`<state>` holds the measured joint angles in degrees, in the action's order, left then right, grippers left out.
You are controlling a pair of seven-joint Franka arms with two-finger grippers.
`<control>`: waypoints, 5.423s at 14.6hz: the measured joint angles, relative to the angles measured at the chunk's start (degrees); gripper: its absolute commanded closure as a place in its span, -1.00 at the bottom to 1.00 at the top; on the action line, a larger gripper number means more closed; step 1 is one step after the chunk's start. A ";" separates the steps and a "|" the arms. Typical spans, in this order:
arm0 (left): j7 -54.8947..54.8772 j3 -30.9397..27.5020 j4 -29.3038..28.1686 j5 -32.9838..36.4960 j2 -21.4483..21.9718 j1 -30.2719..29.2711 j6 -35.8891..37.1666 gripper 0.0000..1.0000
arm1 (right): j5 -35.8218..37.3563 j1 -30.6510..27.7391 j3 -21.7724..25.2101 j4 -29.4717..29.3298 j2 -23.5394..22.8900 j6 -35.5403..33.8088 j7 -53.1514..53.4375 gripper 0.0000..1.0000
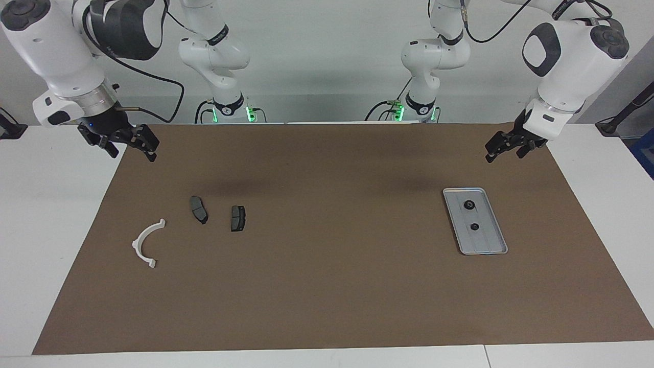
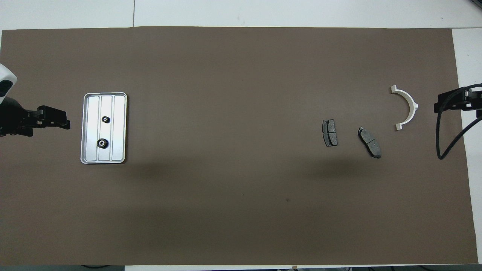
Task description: Place bearing gear from tray to pile
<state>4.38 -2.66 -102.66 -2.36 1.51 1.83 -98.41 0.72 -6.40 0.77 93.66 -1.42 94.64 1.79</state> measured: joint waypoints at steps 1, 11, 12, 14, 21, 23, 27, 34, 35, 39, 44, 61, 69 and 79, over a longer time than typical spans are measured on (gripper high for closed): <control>0.00 -0.01 0.00 0.01 0.00 0.00 0.00 -1.00 | 0.00 0.00 0.00 0.00 0.00 0.00 0.00 -1.00; 0.00 -0.19 0.20 0.03 0.00 -0.02 -1.26 -1.00 | 0.00 0.05 -0.21 -0.04 0.00 1.24 0.00 -1.00; 0.01 -0.28 0.23 0.03 0.01 -0.03 -1.26 -1.00 | 0.00 0.05 -0.21 -0.04 0.00 1.30 0.00 -1.00; 0.71 -0.49 0.05 0.04 0.02 -0.25 -1.42 -1.00 | 0.00 0.07 -0.22 -0.04 0.00 1.67 0.00 -1.00; 1.93 0.30 -7.97 1.19 -0.43 -0.66 -12.02 -1.00 | 0.00 0.04 -0.32 -0.04 0.00 2.04 0.00 -1.00; 1.93 0.67 -11.50 1.21 -1.51 -0.32 -16.85 -1.00 | 0.00 -0.01 -0.14 -0.04 0.00 1.92 0.00 -1.00; 1.93 0.48 -15.85 1.32 -3.71 -0.13 -21.97 -0.96 | 0.00 -0.30 0.05 -0.15 0.32 1.47 0.00 -1.00; 1.59 0.34 -22.11 1.37 -7.53 -0.14 -31.05 -0.57 | 0.00 -2.24 -0.08 -0.17 0.73 0.69 -0.09 -1.00; 1.57 0.35 -22.12 1.37 -8.58 -0.14 -31.98 -0.53 | 0.00 -2.21 -0.22 -0.17 0.74 0.53 -0.09 -1.00; 0.87 0.41 -22.13 1.39 -11.76 -0.12 -34.53 -0.35 | 0.00 -2.19 -0.38 -0.17 0.76 0.50 -0.09 -1.00; 0.32 0.39 -22.13 1.40 -12.31 -0.12 -34.66 -0.29 | 0.00 -2.20 -0.36 -0.17 0.76 0.50 -0.09 -1.00; 2.40 0.75 -17.84 1.40 -12.48 0.06 -30.44 0.58 | 0.00 -2.22 -0.30 -0.15 0.77 0.51 -0.93 -1.00; 36.80 1.63 -3.76 0.07 -16.77 18.01 -23.21 0.57 | 0.00 -2.18 -0.49 -0.12 0.77 1.53 -2.98 -1.00; 57.13 1.31 9.39 -0.27 -31.98 36.85 -23.83 0.57 | 0.00 -2.23 -0.31 0.09 0.77 2.28 -3.16 -1.00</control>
<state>61.51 -1.35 -93.27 -2.63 -30.47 38.67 -122.24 0.72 -8.64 0.46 93.75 -0.65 96.92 -1.36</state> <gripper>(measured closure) 0.652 0.000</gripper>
